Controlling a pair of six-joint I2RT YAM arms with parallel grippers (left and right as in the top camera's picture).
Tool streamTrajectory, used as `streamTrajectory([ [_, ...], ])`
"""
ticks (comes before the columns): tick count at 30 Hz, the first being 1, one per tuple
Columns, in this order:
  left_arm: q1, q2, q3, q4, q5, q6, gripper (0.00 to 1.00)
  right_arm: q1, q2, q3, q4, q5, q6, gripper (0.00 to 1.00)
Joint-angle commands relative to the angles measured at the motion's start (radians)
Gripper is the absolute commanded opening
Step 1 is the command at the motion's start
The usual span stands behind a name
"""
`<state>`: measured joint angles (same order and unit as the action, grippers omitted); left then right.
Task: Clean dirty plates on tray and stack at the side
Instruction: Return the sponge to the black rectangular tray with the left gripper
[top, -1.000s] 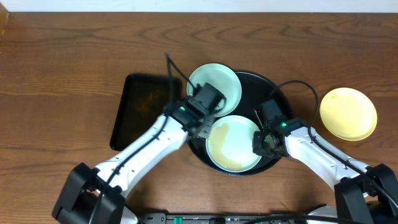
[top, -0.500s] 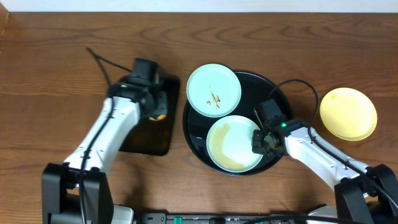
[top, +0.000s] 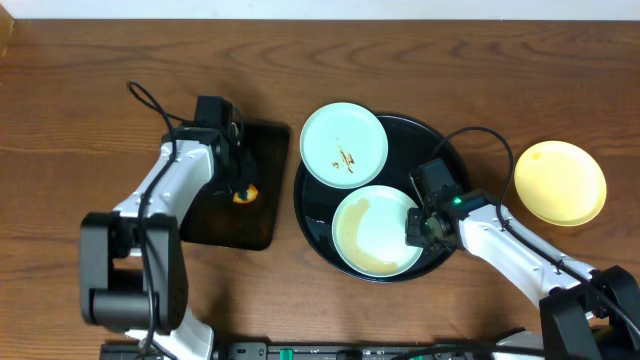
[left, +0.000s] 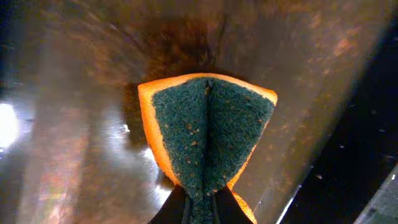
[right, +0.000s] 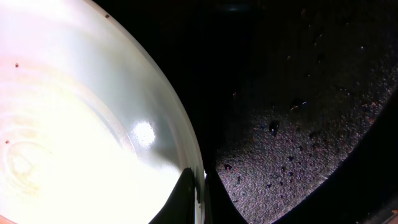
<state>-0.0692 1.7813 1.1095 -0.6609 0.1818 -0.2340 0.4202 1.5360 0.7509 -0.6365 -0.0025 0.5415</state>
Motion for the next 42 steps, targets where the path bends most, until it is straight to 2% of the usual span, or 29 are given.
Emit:
streamTrajectory([
  [1,-0.002,0.031,0.002,0.003,0.074,0.013,0.08,-0.011,0.015,-0.014,-0.003,0.079,-0.005,0.01],
  [9,-0.018,0.044,0.002,0.023,0.17,0.013,0.08,-0.011,-0.048,0.019,-0.004,0.195,-0.052,0.01],
  [16,-0.063,0.044,0.002,0.112,0.178,0.012,0.12,-0.011,-0.161,0.041,-0.006,0.31,-0.053,0.01],
  [19,-0.068,0.044,0.002,0.159,0.226,0.013,0.13,-0.011,-0.212,0.042,-0.006,0.394,-0.055,0.01],
  [25,-0.068,0.044,0.002,0.234,0.335,0.012,0.13,-0.011,-0.3,0.042,0.032,0.507,-0.152,0.01],
  [29,-0.068,0.044,0.002,0.246,0.35,0.005,0.14,-0.011,-0.321,0.042,0.05,0.466,-0.177,0.01],
  [33,-0.068,0.044,0.0,0.233,0.341,0.006,0.14,-0.011,-0.31,0.039,0.037,0.256,-0.176,0.01],
  [37,-0.068,0.044,-0.008,0.217,0.27,0.006,0.14,-0.011,-0.269,0.038,0.035,0.177,-0.173,0.17],
  [42,-0.068,0.044,-0.008,0.221,0.27,0.005,0.14,-0.037,-0.195,0.038,0.045,0.177,-0.172,0.18],
])
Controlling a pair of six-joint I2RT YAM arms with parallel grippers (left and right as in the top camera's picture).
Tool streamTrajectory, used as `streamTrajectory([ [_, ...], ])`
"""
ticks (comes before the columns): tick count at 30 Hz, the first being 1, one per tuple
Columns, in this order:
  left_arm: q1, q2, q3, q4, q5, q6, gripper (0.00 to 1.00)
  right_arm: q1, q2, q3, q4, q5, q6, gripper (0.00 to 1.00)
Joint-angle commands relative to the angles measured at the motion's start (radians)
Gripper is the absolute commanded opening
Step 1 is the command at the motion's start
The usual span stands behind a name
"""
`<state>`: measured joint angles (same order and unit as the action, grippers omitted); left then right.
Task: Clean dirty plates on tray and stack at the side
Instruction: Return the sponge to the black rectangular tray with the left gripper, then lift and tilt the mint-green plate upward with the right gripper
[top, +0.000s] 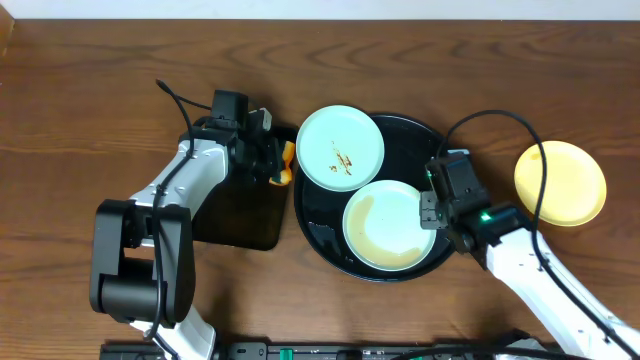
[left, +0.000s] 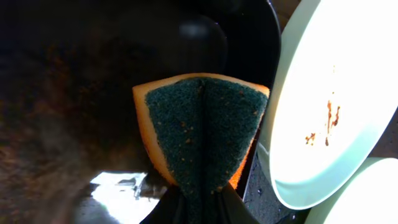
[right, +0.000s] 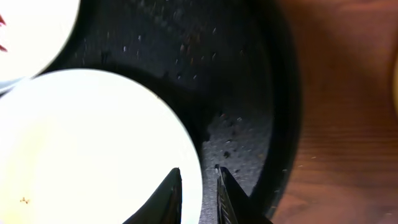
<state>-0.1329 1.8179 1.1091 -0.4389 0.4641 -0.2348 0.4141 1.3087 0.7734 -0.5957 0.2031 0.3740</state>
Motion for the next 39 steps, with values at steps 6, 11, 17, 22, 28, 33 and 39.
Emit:
streamTrajectory([
  [6,-0.004,0.008,-0.008,-0.035,-0.053,0.006,0.15,-0.107,0.112,0.016,0.002,-0.113,-0.013,0.19],
  [11,-0.004,0.008,-0.008,-0.132,-0.192,0.005,0.14,-0.142,0.177,0.016,0.002,-0.237,-0.052,0.17],
  [17,-0.004,0.008,-0.008,-0.19,-0.215,0.006,0.15,-0.143,0.266,0.016,0.003,-0.261,-0.053,0.2],
  [22,-0.004,0.008,-0.008,-0.19,-0.215,0.006,0.15,-0.143,0.306,0.016,0.004,-0.26,-0.053,0.09],
  [28,-0.004,0.008,-0.008,-0.19,-0.215,0.005,0.15,-0.143,0.307,0.016,0.045,-0.259,-0.053,0.01],
  [33,-0.004,0.008,-0.008,-0.19,-0.215,0.005,0.15,-0.156,0.274,0.048,0.053,-0.167,-0.054,0.01],
  [39,-0.004,0.008,-0.008,-0.188,-0.215,0.005,0.15,-0.156,0.145,0.106,0.037,0.024,-0.127,0.01],
])
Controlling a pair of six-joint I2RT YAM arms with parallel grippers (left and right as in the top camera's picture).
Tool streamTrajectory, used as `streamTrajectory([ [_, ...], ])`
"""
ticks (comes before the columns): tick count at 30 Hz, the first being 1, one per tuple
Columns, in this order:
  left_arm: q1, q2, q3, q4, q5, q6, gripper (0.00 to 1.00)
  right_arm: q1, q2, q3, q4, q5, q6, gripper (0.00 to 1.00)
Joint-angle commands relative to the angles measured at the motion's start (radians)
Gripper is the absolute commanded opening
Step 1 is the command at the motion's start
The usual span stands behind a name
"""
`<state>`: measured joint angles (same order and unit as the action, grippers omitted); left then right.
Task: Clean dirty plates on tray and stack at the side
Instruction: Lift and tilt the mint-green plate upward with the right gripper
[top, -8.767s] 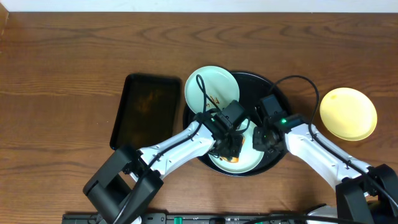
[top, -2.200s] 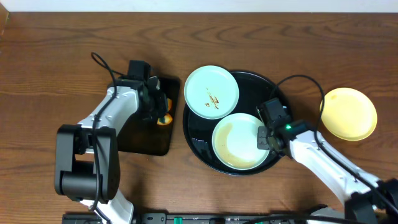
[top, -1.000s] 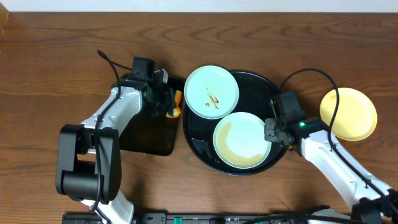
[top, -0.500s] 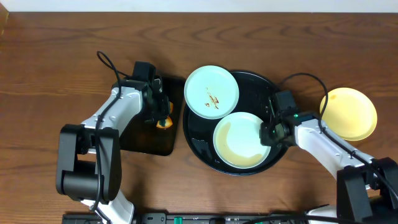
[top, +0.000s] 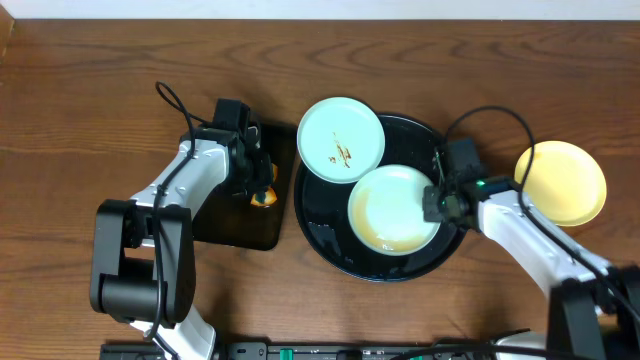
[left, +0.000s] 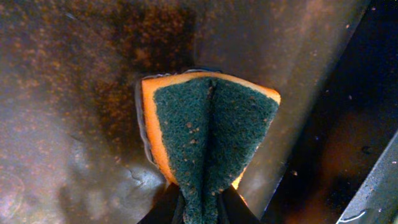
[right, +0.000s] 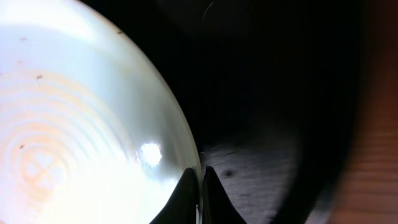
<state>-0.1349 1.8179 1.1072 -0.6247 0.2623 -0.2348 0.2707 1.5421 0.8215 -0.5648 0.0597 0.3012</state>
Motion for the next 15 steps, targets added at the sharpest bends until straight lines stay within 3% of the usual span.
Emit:
streamTrajectory([
  [1,-0.002,0.008,-0.006,-0.002,-0.013,0.006,0.15,-0.012,-0.108,0.062,0.006,0.182,-0.072,0.01],
  [15,-0.002,0.008,-0.006,0.062,0.036,0.005,0.17,0.045,-0.306,0.064,0.073,0.484,-0.312,0.01],
])
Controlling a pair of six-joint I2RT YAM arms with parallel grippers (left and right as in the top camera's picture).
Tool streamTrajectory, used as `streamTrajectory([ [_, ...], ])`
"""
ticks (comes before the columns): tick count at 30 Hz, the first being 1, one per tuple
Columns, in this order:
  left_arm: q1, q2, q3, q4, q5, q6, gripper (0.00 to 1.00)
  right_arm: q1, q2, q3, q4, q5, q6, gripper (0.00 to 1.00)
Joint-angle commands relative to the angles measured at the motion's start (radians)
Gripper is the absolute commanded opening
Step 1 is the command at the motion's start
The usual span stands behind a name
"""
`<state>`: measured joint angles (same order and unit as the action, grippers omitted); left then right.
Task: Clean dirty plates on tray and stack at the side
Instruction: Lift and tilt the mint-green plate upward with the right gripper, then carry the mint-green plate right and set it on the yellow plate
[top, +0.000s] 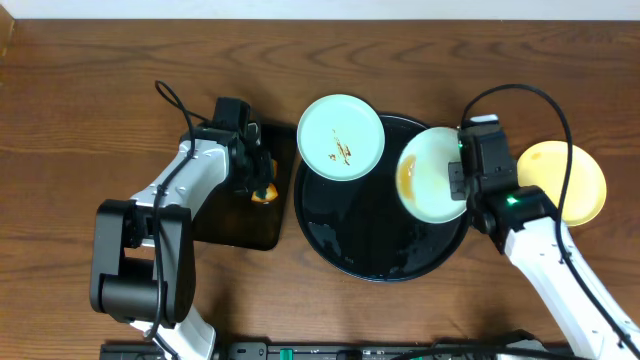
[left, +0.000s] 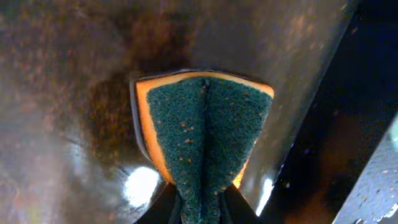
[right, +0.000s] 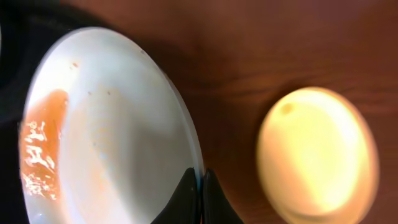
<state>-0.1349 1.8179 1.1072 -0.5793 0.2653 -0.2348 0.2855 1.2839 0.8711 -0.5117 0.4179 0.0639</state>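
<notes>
A round black tray (top: 340, 245) holds a pale green plate (top: 341, 138) with brown crumbs at its far left rim. My right gripper (top: 459, 182) is shut on the rim of a white plate (top: 430, 175) smeared with orange sauce, held tilted above the tray's right edge; the same white plate (right: 112, 130) fills the wrist view with the right gripper (right: 200, 180) pinching its rim. A clean yellow plate (top: 565, 180) lies on the table to the right. My left gripper (left: 202, 202) is shut on an orange and green sponge (left: 202, 134), the sponge (top: 263, 190) pressed on a dark square mat (top: 235, 215).
The wooden table (top: 80, 100) extends left and behind. The dark mat (left: 62, 93) looks wet and glossy under the sponge. Cables loop above both arms.
My right gripper has lifted the white plate from the tray floor and carried it right, tilted, over the tray's right edge. The left gripper and sponge stay on the mat.
First my right gripper was shut on the white plate's rim in the tray, the sponge on the mat. Then the right jaws stood open at the rim and the sponge was beside the green plate. Later the sponge was back on the mat, the plate gripped again, now raised.
</notes>
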Motion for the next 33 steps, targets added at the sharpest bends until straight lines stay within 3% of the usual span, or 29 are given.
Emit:
streamTrajectory([
  [1,-0.002,0.008,-0.006,0.029,0.053,0.005,0.17,0.04,-0.057,0.014,0.03,0.139,-0.089,0.01],
  [15,-0.002,0.008,-0.006,0.08,0.101,-0.029,0.17,0.259,-0.104,0.014,0.095,0.381,-0.27,0.01],
  [24,-0.002,0.008,-0.006,0.08,0.101,-0.029,0.17,0.416,-0.104,0.014,0.205,0.563,-0.457,0.01],
  [33,-0.002,0.008,-0.006,0.08,0.101,-0.029,0.17,0.461,-0.104,0.014,0.233,0.581,-0.514,0.01],
])
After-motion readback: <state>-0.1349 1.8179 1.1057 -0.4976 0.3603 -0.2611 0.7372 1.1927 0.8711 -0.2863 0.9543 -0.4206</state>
